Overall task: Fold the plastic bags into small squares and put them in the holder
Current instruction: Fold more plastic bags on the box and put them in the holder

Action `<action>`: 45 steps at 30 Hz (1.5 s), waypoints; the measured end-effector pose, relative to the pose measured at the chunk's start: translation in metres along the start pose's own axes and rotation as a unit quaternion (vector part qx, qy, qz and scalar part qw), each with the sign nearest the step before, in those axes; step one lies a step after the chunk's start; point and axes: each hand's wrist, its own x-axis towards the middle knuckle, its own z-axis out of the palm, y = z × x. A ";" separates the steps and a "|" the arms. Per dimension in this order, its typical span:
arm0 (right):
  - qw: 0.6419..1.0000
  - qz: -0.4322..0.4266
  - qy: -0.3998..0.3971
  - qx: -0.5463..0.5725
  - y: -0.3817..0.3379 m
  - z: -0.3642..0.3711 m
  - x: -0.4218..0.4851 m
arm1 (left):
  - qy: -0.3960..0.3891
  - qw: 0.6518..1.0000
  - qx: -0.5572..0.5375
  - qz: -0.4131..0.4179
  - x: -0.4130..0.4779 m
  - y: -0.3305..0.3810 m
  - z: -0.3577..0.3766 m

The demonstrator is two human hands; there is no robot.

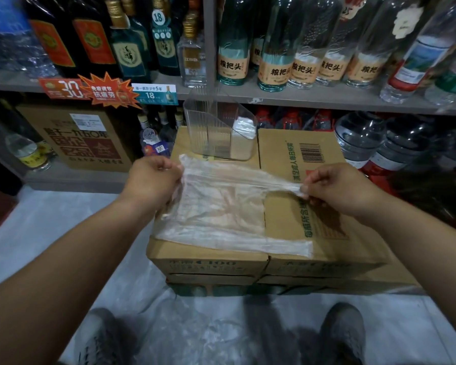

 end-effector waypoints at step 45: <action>0.984 0.006 0.172 0.041 0.014 0.014 0.025 | -0.045 0.977 -0.168 -0.125 0.005 -0.007 -0.005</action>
